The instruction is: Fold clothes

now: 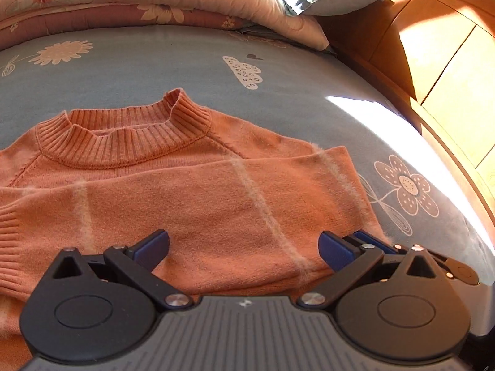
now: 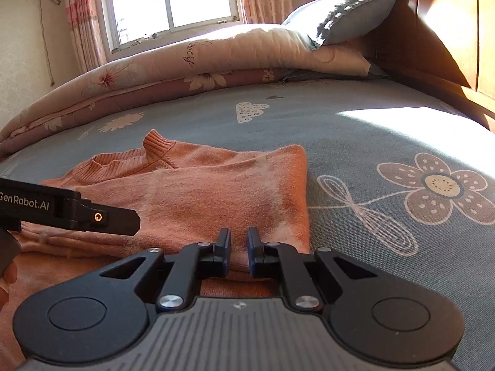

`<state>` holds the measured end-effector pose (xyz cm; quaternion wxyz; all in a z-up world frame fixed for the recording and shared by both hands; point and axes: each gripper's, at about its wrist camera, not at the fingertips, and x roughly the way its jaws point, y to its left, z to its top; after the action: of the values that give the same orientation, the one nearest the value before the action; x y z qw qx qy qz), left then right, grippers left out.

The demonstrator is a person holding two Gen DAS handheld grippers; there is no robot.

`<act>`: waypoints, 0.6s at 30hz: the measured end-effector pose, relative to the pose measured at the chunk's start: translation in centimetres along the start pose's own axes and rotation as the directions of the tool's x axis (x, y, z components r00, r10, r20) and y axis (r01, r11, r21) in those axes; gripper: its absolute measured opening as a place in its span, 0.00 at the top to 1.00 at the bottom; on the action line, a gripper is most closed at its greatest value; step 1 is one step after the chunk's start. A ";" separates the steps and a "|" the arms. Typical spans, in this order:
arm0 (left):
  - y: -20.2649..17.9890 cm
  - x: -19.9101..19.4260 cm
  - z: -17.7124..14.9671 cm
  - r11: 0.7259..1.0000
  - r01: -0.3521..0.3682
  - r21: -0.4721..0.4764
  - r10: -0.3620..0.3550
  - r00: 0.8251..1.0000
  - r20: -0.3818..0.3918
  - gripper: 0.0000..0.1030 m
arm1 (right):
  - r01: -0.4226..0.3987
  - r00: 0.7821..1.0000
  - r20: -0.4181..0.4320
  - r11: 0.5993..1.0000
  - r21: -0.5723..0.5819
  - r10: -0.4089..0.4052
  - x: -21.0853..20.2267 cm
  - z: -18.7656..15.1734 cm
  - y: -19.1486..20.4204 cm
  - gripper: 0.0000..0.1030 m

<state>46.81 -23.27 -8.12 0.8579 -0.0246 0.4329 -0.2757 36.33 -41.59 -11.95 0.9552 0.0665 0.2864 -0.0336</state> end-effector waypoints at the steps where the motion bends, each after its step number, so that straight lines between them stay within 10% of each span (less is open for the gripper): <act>1: -0.5 -0.1 1.5 0.999 0.041 -0.007 -0.041 0.999 -0.011 0.01 | 0.011 1.000 0.002 1.000 -0.014 -0.011 0.0 -0.1 0.3 0.87; 4: -2.3 0.6 5.4 0.980 0.195 -0.038 -0.197 0.978 -0.075 0.01 | 0.006 1.000 0.007 1.000 -0.015 -0.006 -0.1 -0.3 0.1 0.86; 9: -7.5 5.0 8.5 0.912 0.406 -0.059 -0.409 0.889 -0.207 0.01 | -0.012 1.000 0.013 1.000 -0.006 0.013 -0.3 -0.6 -0.3 0.86; 13: -9.7 8.8 7.4 0.904 0.420 -0.078 -0.423 0.854 -0.304 0.01 | -0.027 0.999 0.019 1.000 0.002 0.027 -0.5 -0.8 -0.6 0.87; 18: -10.7 11.8 6.6 0.912 0.407 -0.050 -0.399 0.851 -0.341 0.01 | -0.021 1.000 0.020 1.000 -0.009 0.021 -0.5 -0.8 -0.4 0.87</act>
<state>52.53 -39.49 -9.59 0.6923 -0.0561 0.5578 -0.4544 35.46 -41.84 -12.41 0.9586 0.0649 0.2764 -0.0228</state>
